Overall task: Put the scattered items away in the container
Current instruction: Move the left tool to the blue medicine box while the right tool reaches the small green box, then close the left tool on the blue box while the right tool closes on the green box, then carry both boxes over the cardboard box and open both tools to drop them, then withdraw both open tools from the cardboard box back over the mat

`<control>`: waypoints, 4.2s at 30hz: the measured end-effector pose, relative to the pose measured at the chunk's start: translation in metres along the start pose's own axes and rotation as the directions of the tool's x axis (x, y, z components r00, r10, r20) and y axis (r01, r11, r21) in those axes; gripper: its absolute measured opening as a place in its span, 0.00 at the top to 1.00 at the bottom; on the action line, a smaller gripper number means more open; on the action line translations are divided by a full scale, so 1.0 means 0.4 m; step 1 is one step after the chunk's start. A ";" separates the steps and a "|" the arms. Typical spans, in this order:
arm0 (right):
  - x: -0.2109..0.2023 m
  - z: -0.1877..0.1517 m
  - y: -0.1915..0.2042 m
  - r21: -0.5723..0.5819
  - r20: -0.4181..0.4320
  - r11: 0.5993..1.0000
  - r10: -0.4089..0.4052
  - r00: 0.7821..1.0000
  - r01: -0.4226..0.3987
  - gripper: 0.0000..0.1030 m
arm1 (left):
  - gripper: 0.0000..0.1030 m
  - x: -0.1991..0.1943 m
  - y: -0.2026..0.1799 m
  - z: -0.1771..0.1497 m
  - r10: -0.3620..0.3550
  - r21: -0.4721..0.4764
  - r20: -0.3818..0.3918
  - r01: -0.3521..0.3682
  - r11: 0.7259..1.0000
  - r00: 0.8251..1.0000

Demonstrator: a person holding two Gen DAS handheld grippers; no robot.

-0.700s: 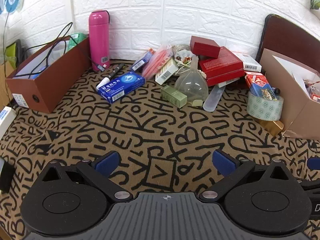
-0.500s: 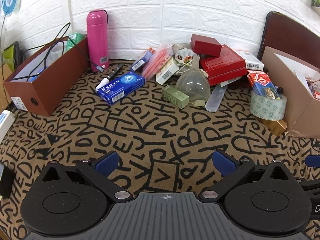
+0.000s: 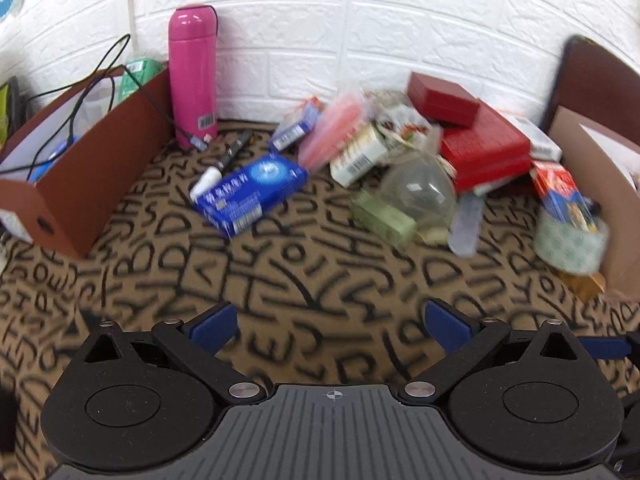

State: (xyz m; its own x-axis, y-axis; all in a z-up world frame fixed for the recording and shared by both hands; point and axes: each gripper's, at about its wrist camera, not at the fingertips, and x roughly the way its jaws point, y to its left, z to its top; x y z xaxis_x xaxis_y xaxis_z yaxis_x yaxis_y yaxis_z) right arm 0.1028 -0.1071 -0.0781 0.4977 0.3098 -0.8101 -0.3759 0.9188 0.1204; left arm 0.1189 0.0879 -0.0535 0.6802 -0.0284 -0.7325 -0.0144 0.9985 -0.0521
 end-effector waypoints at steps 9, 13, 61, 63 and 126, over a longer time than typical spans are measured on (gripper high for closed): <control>0.140 0.111 0.061 -0.097 0.036 0.995 0.010 0.999 -0.006 0.01 | 0.00 0.137 0.153 0.161 -0.029 0.016 0.038 0.029 0.999 0.999; 0.195 0.158 0.063 -0.088 0.039 0.996 0.030 0.999 -0.026 0.02 | 0.01 0.233 0.161 0.208 -0.024 0.108 0.002 0.024 0.994 1.000; -0.094 -0.201 0.024 -0.086 0.031 0.988 0.129 0.991 -0.126 0.59 | 0.40 -0.054 -0.089 -0.240 -0.147 0.261 -0.146 0.181 0.948 0.978; -0.081 -0.196 0.032 -0.085 0.030 0.987 0.138 0.990 -0.135 0.60 | 0.39 -0.051 -0.089 -0.237 -0.140 0.250 -0.150 0.175 0.952 0.979; -0.430 -0.076 -0.679 0.222 0.391 0.905 -0.424 0.817 0.363 0.06 | 0.00 -0.003 -0.937 0.164 -0.478 0.330 -0.046 0.465 0.821 0.877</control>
State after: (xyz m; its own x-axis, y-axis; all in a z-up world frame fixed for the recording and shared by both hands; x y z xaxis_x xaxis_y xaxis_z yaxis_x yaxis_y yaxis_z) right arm 0.0956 -0.4173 0.0111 0.8715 -0.0411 -0.4886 0.0145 0.9982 -0.0580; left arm 0.1718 -0.2833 0.0115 0.5693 -0.5046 -0.6490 0.5465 0.8221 -0.1598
